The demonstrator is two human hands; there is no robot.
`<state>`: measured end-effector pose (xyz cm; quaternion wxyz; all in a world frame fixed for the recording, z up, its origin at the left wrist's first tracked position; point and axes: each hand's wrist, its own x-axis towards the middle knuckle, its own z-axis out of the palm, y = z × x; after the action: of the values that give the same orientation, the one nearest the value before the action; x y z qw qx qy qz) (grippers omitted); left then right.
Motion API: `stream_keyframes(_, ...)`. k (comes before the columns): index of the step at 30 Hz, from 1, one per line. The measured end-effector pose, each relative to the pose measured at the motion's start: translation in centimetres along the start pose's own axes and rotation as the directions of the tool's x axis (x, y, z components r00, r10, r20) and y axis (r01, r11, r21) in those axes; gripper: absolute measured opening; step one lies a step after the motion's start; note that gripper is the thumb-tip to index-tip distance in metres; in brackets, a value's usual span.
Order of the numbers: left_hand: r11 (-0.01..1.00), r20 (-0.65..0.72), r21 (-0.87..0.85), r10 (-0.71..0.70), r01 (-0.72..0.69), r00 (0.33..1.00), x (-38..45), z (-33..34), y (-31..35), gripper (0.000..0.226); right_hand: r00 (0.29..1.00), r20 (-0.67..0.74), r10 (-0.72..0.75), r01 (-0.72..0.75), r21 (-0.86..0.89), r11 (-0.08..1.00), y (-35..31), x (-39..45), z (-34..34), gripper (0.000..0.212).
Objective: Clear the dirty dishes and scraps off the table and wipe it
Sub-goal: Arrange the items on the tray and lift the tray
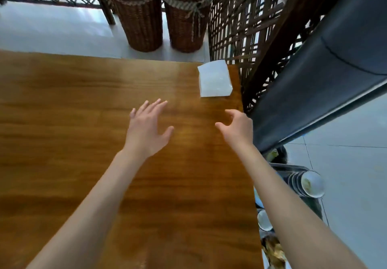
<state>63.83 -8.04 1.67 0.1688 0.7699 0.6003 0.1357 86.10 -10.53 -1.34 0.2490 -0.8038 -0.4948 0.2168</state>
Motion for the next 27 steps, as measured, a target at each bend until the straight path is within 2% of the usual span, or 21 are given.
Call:
stream_keyframes(2, 1.0, 0.014, 0.023, 0.021, -0.021, 1.0, 3.1, 1.7, -0.2, 0.066, 0.999, -0.032, 0.027, -0.027, -0.011, 1.0, -0.1, 2.4, 0.3, 0.056)
stream_keyframes(6, 0.994, 0.126, 0.053, 0.091, -0.098, 0.988, 8.6, 5.6, 0.0, 0.073, 0.997, 0.012, 0.071, -0.071, -0.007, 0.997, 0.4, 6.9, 1.0, 0.067)
stream_keyframes(9, 0.989, 0.187, 0.068, 0.118, -0.133, 0.975, 12.8, 7.5, -0.1, 0.08, 0.997, -0.012, 0.078, -0.078, -0.003, 0.997, 0.7, 9.4, 1.6, 0.071)
stream_keyframes(14, 0.976, 0.23, 0.109, 0.158, -0.186, 0.96, 17.4, 9.5, 0.7, 0.082, 0.999, -0.004, 0.048, -0.048, -0.015, 0.999, 1.4, 12.8, 2.5, 0.064)
stream_keyframes(17, 0.975, 0.223, 0.076, 0.185, -0.207, 0.957, 18.4, 10.3, 1.4, 0.073, 0.999, -0.011, 0.043, -0.043, 0.0, 0.999, 1.6, 14.0, 2.9, 0.05)
stream_keyframes(20, 0.975, 0.182, 0.055, 0.202, -0.216, 0.962, 18.5, 10.8, 1.8, 0.069, 0.999, -0.02, 0.026, -0.026, 0.018, 1.0, 1.5, 14.4, 3.3, 0.048)
stream_keyframes(27, 0.992, 0.107, -0.024, 0.126, -0.124, 0.986, 17.3, 10.2, 2.7, 0.052, 0.996, -0.091, 0.021, -0.01, 0.115, 0.993, 0.4, 12.9, 3.9, 0.04)
